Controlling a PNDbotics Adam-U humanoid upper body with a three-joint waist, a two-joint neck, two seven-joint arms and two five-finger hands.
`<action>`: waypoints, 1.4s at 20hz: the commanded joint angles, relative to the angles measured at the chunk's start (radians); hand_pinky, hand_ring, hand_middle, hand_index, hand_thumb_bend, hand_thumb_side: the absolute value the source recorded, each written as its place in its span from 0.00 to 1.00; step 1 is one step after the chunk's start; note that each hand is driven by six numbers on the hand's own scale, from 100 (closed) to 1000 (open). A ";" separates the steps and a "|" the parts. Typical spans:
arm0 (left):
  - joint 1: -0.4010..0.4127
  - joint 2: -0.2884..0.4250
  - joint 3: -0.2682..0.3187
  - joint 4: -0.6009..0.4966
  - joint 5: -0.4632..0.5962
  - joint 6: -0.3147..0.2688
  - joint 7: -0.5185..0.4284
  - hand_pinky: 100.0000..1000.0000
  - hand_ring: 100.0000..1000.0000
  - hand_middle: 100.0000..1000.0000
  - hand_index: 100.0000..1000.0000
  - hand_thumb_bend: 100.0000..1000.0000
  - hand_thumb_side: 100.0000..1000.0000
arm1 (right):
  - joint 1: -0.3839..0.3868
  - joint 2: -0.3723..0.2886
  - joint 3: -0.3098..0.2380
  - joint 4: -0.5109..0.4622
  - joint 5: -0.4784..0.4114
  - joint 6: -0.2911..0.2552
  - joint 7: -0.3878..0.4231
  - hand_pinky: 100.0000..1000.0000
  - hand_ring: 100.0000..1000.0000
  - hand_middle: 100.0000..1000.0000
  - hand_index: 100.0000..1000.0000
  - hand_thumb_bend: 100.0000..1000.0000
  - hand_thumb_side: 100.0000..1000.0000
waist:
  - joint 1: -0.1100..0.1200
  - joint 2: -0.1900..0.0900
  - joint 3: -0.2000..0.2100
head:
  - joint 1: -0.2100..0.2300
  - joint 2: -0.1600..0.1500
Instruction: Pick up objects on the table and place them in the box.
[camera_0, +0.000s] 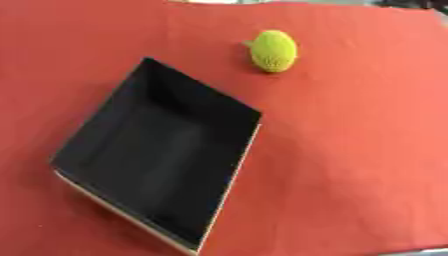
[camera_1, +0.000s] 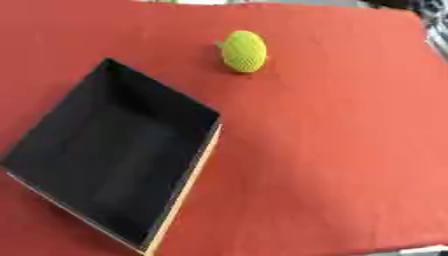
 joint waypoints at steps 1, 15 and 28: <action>-0.010 0.037 0.009 -0.006 0.006 -0.004 -0.005 0.56 0.59 0.55 0.66 0.00 0.00 | -0.018 -0.057 0.015 0.016 0.005 -0.005 0.092 0.82 1.00 0.88 0.84 0.00 0.51 | 0.004 -0.020 0.001 | -0.005 -0.002; -0.019 0.043 0.004 0.015 0.015 -0.023 -0.028 0.56 0.59 0.55 0.66 0.00 0.00 | -0.070 -0.057 0.081 -0.034 -0.004 -0.034 0.365 0.83 1.00 0.88 0.86 0.00 0.33 | 0.008 -0.008 0.010 | -0.019 0.002; -0.020 0.039 -0.003 0.017 0.026 -0.018 -0.045 0.56 0.59 0.55 0.66 0.00 0.00 | -0.265 0.049 0.241 0.133 0.030 0.066 0.472 0.85 1.00 0.91 0.91 0.19 0.06 | 0.003 -0.014 0.019 | -0.031 0.003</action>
